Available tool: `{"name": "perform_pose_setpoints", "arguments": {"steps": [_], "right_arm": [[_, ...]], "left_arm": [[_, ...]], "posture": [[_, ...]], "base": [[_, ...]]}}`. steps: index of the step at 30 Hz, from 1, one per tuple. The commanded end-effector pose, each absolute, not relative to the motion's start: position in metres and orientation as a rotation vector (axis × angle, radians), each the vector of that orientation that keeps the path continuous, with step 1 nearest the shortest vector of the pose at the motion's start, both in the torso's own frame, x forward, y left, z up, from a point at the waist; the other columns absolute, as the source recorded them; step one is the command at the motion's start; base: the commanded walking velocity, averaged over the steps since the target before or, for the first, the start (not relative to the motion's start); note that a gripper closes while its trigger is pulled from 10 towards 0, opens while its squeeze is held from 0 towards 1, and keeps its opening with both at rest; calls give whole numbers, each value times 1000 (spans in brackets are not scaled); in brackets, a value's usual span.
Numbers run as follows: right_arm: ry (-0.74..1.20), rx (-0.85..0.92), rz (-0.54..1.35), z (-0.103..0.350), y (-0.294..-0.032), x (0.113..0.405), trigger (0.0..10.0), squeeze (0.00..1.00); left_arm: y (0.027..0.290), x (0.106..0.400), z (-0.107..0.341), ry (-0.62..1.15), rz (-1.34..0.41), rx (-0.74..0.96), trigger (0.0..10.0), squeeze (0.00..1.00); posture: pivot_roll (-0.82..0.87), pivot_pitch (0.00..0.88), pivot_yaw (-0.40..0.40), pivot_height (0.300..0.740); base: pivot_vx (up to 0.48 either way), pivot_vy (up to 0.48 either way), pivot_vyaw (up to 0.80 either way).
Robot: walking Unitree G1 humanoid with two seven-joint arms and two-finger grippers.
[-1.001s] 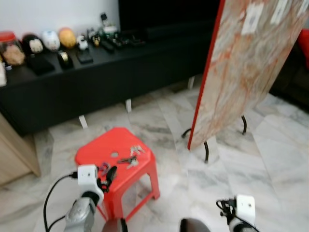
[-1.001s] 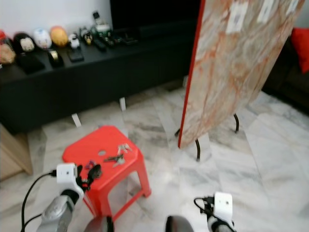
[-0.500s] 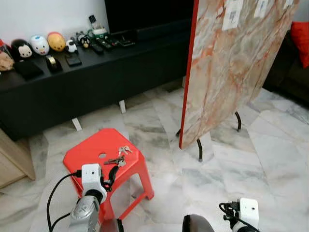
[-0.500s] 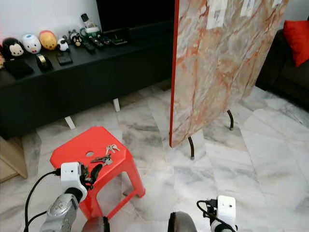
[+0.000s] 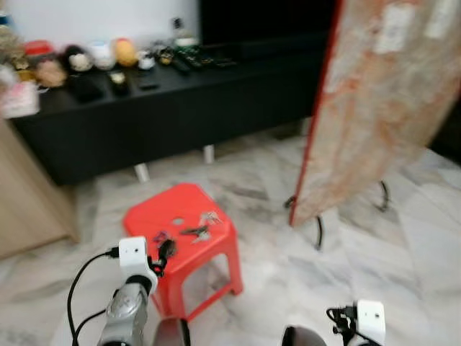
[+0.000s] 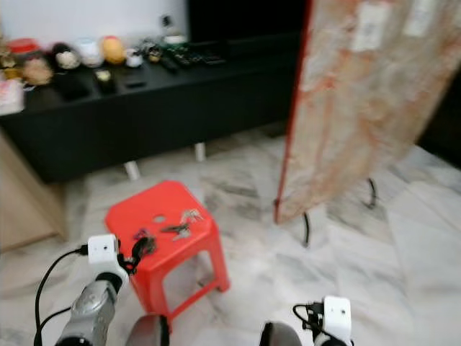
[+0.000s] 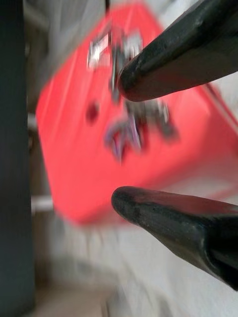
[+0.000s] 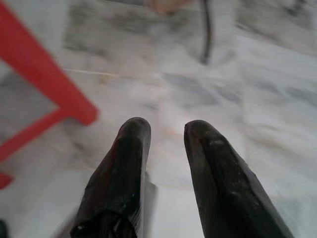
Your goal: Hang keys on a hook
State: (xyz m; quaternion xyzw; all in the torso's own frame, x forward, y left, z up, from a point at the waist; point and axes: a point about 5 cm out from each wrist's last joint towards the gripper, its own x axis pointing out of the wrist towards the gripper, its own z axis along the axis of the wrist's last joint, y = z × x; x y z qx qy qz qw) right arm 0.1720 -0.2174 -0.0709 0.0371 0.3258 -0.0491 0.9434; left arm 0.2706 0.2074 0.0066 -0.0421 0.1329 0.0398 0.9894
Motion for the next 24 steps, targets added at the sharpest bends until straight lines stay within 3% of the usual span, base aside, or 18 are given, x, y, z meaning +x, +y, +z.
{"name": "perform_pose_setpoints", "arguments": {"steps": [1,3,21,24], "right_arm": [[657,75,-98,-70,-217,173,10000,0],[658,80,-103,-70,-217,173,10000,0],[702,120,-165,-75,-218,169,10000,0],[722,141,-175,-76,-217,169,10000,0]], "left_arm": [[204,271,5,272,72,-91,10000,0],[203,271,5,271,54,-96,10000,0],[187,265,-1,300,-128,-83,10000,0],[190,264,-1,301,-125,-80,10000,0]], "posture": [[-43,0,-44,620],[-43,0,-42,620],[-30,0,-37,620],[-28,0,-37,620]], "base": [[0,0,800],[0,0,650],[0,0,0],[0,0,-656]]}}
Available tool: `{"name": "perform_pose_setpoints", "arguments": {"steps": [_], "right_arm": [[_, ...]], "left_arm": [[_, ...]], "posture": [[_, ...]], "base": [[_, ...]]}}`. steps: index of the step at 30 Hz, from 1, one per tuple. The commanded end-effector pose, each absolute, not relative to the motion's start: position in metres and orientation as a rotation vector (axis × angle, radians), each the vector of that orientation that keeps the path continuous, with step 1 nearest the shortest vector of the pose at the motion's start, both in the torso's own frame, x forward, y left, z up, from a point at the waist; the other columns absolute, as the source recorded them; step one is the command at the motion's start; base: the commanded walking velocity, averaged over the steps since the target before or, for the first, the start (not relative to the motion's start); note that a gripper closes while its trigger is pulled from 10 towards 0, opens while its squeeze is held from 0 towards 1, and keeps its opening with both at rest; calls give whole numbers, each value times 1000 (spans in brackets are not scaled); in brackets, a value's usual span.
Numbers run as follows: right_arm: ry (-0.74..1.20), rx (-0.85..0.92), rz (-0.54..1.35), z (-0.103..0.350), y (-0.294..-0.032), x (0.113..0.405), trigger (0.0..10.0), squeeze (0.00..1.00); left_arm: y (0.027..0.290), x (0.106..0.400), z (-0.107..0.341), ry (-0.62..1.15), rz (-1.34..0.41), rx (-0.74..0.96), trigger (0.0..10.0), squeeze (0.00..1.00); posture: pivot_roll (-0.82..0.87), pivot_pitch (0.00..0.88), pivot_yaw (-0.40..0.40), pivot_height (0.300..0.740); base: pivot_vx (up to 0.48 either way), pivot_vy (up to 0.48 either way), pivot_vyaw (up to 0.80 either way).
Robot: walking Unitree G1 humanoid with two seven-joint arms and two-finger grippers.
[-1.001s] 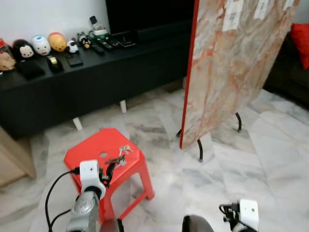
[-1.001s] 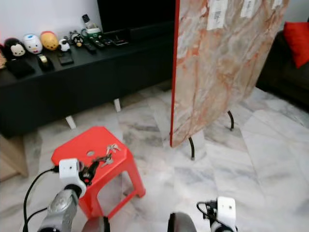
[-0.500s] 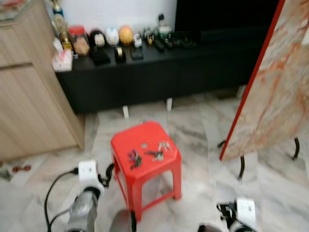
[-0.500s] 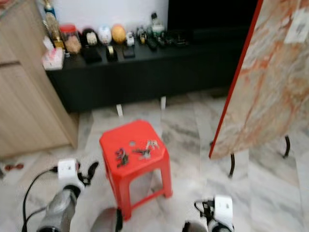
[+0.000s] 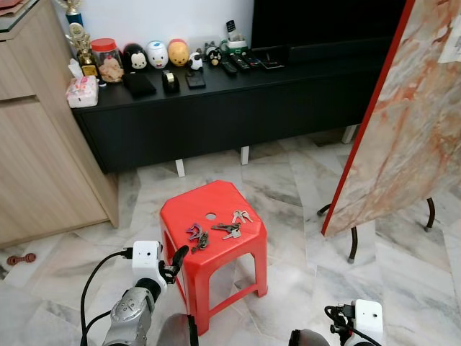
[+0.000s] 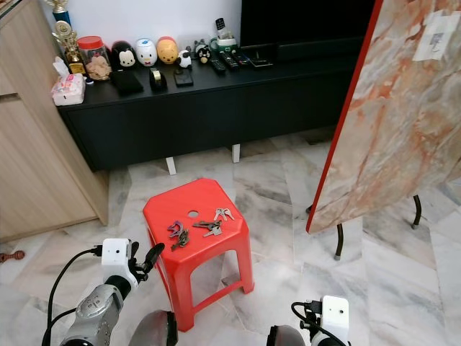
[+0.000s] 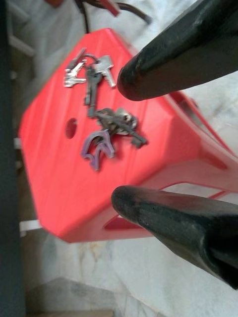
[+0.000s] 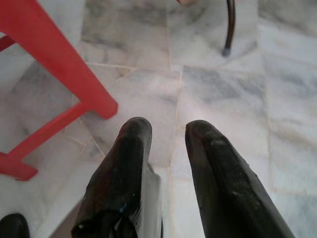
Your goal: Hang keys on a hook
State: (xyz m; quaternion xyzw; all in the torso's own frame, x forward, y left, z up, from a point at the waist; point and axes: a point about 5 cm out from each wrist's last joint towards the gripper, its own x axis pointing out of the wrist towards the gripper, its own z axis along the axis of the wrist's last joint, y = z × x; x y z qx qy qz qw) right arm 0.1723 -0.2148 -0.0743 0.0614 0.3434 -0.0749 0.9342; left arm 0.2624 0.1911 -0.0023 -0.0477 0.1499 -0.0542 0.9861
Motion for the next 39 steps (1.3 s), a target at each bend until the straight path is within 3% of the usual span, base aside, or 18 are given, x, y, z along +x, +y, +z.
{"name": "perform_pose_setpoints", "arguments": {"steps": [1,11,31,39], "right_arm": [[723,134,-169,-76,-216,169,10000,0],[713,124,-164,-75,-214,172,10000,0],[745,127,-163,-79,-214,166,10000,0],[765,132,-158,-81,-214,162,10000,0]], "left_arm": [[191,263,-2,302,-122,-80,10000,0],[196,261,-2,306,-106,-75,10000,0],[200,261,0,294,-82,-65,10000,0],[202,258,-3,308,-51,-48,10000,0]], "posture": [[-22,0,-39,620],[-22,0,-32,620],[-25,0,-27,620],[-29,0,-28,620]], "base": [[0,0,-750],[0,0,-119],[294,0,0],[0,0,0]]}}
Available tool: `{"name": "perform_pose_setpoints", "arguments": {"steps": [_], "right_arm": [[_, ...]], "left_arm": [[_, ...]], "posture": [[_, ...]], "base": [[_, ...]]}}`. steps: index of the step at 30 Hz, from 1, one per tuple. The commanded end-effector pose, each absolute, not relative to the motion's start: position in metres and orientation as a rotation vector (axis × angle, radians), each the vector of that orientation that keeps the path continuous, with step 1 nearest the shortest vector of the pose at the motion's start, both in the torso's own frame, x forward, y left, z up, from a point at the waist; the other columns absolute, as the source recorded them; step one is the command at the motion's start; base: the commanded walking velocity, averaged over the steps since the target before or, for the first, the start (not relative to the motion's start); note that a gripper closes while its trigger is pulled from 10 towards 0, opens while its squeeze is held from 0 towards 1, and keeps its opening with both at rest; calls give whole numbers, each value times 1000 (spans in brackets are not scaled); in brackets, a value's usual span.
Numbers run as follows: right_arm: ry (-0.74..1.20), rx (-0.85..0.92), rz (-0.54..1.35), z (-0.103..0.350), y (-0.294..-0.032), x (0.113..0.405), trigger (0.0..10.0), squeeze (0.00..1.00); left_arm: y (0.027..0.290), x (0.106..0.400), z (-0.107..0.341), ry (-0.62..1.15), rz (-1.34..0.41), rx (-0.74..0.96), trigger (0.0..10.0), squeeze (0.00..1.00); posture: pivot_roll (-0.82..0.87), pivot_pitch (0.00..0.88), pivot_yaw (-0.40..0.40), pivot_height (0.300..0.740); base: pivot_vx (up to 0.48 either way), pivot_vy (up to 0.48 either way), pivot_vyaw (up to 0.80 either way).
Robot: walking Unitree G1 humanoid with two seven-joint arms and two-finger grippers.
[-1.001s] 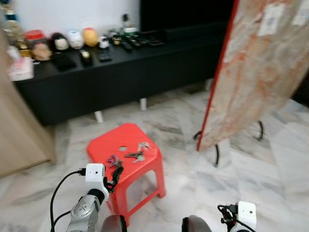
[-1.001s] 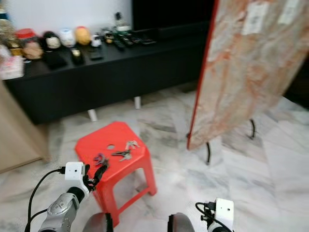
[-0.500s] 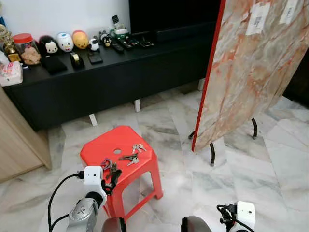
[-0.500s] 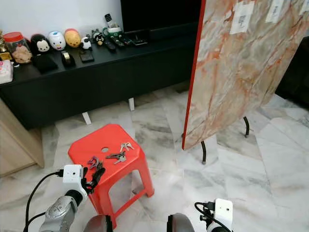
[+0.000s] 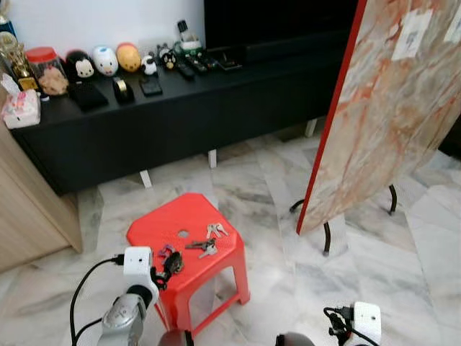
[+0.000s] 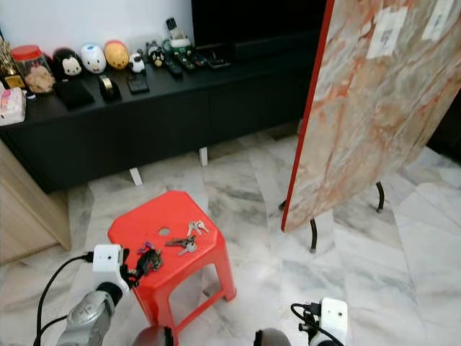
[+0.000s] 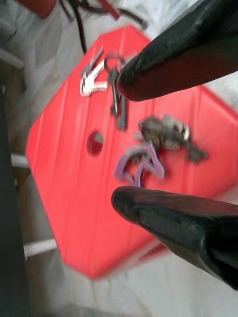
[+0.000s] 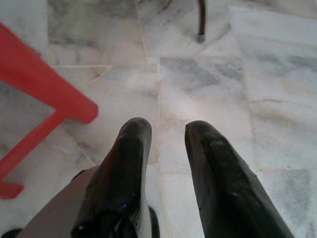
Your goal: Hang keys on a hook
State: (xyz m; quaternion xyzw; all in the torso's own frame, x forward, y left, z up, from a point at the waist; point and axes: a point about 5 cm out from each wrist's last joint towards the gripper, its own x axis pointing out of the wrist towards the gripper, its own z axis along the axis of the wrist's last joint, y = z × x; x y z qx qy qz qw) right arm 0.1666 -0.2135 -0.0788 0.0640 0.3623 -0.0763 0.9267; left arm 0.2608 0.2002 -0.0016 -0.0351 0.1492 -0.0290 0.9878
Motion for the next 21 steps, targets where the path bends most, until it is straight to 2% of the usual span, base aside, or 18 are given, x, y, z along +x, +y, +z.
{"name": "perform_pose_setpoints", "arguments": {"steps": [1,10,19,21], "right_arm": [[766,132,-158,-81,-215,162,10000,0],[774,126,-163,-82,-220,156,10000,0],[768,101,-134,-81,-221,158,10000,0],[770,83,-113,-81,-221,158,10000,0]], "left_arm": [[203,258,-3,309,-49,-47,10000,0],[200,261,-1,285,-50,-65,10000,0],[198,262,0,282,-48,-66,10000,0],[198,262,0,283,-45,-68,10000,0]], "posture": [[-32,0,-28,620],[-39,0,-37,620],[-44,0,-42,620],[-42,0,-44,620]], "base": [[0,0,0],[0,0,0],[190,0,0],[240,0,800]]}}
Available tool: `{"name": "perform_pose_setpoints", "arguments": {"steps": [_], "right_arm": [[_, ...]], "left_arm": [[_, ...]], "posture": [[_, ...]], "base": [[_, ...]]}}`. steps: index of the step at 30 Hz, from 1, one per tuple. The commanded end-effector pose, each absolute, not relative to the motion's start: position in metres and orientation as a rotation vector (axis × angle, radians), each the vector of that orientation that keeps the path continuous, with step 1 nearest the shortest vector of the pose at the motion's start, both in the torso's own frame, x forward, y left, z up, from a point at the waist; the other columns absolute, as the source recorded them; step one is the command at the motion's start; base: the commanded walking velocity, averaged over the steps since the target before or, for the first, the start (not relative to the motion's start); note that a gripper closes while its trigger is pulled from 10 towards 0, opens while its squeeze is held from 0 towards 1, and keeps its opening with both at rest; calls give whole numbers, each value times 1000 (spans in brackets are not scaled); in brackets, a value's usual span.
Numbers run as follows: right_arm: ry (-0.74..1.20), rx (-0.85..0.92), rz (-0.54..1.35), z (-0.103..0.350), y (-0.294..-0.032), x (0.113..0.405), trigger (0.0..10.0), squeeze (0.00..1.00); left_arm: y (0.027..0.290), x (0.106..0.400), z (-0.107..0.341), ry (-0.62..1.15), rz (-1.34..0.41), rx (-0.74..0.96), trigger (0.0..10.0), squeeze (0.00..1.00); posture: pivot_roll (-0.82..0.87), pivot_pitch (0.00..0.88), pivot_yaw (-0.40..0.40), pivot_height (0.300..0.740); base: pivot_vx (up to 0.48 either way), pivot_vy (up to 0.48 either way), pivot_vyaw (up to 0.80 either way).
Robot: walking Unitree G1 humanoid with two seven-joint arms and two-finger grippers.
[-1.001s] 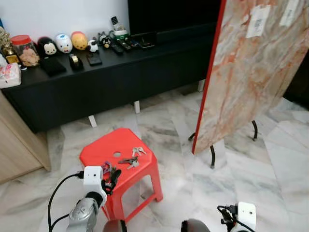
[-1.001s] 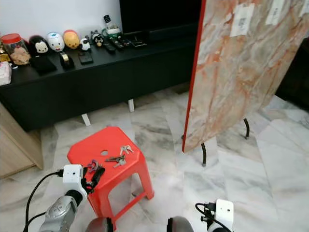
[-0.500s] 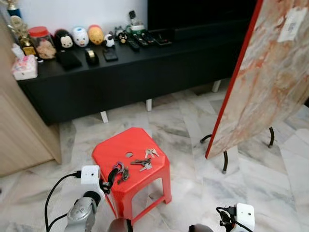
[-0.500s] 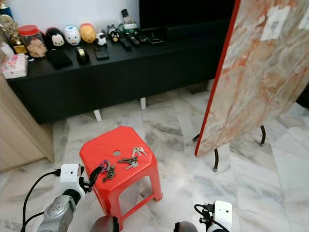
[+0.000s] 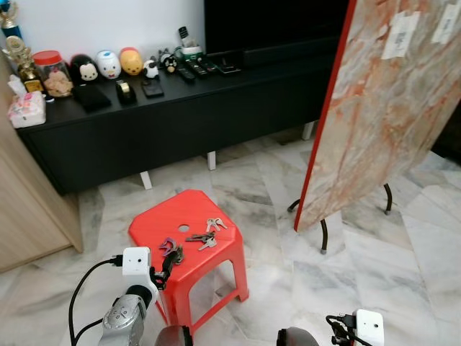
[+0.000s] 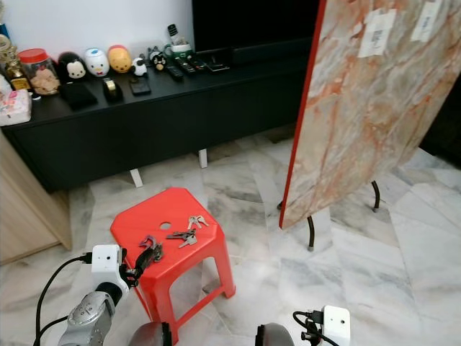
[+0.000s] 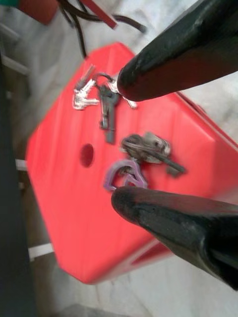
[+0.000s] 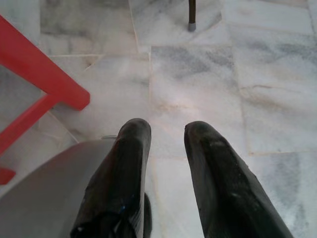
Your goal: Hang keys on a hook
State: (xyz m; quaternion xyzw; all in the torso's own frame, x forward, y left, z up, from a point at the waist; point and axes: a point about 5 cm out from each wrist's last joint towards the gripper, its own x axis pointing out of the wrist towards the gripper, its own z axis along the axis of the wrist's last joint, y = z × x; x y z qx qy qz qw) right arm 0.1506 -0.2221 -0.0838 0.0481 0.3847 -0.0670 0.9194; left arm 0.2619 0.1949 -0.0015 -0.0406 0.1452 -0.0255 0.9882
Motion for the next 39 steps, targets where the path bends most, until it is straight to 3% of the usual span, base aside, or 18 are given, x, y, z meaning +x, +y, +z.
{"name": "perform_pose_setpoints", "arguments": {"steps": [1,5,22,39], "right_arm": [[771,84,-114,-81,-221,158,10000,0],[789,101,-130,-83,-223,153,10000,0],[836,114,-162,-85,-239,140,10000,0],[863,118,-172,-87,-246,129,10000,0]], "left_arm": [[198,262,0,284,-44,-69,10000,0],[199,262,0,285,-44,-69,10000,0],[190,259,-6,319,-115,-46,10000,0],[172,274,6,263,-195,-26,10000,0]], "posture": [[-41,0,-44,620],[-43,0,-43,620],[-43,0,-45,620],[-55,0,-46,620]], "base": [[240,0,800],[244,0,605],[29,0,0],[0,0,0]]}}
